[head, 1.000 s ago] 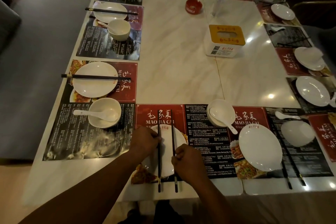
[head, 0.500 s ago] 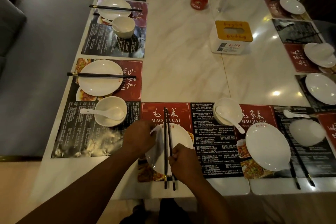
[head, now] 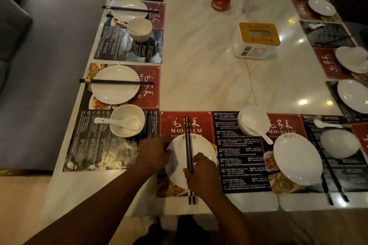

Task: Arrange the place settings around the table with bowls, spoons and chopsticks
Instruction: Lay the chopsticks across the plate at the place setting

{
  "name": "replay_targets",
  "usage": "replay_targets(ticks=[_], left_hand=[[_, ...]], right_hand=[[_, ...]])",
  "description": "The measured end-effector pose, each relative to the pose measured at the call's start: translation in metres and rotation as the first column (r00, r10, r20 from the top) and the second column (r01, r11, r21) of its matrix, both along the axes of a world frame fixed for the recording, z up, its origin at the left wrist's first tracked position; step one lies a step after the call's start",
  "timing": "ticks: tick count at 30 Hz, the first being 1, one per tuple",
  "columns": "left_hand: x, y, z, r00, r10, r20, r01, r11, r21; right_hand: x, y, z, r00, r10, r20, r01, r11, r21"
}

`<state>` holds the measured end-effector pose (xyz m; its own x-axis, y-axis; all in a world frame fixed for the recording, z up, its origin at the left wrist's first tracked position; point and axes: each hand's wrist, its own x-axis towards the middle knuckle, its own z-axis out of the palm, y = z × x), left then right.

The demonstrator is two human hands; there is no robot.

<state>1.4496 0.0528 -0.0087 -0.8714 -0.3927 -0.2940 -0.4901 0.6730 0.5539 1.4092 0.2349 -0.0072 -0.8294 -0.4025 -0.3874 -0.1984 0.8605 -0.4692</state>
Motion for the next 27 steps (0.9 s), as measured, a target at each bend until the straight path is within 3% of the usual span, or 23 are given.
replay_targets(ticks=[10,27], left_hand=[[0.0039,-0.0007,-0.0021,1.0,0.016,0.004,-0.016,0.999,0.042],[0.0041,0.0009,0.0001,1.0,0.025,0.012,-0.025,0.999,0.042]], right_hand=[[0.0,0.0062,-0.0014,0.997,-0.067,0.049,0.07,0.996,-0.051],[-0.0069,0.0075,-0.0066,0.999,-0.033,0.028,0.034,0.998,-0.047]])
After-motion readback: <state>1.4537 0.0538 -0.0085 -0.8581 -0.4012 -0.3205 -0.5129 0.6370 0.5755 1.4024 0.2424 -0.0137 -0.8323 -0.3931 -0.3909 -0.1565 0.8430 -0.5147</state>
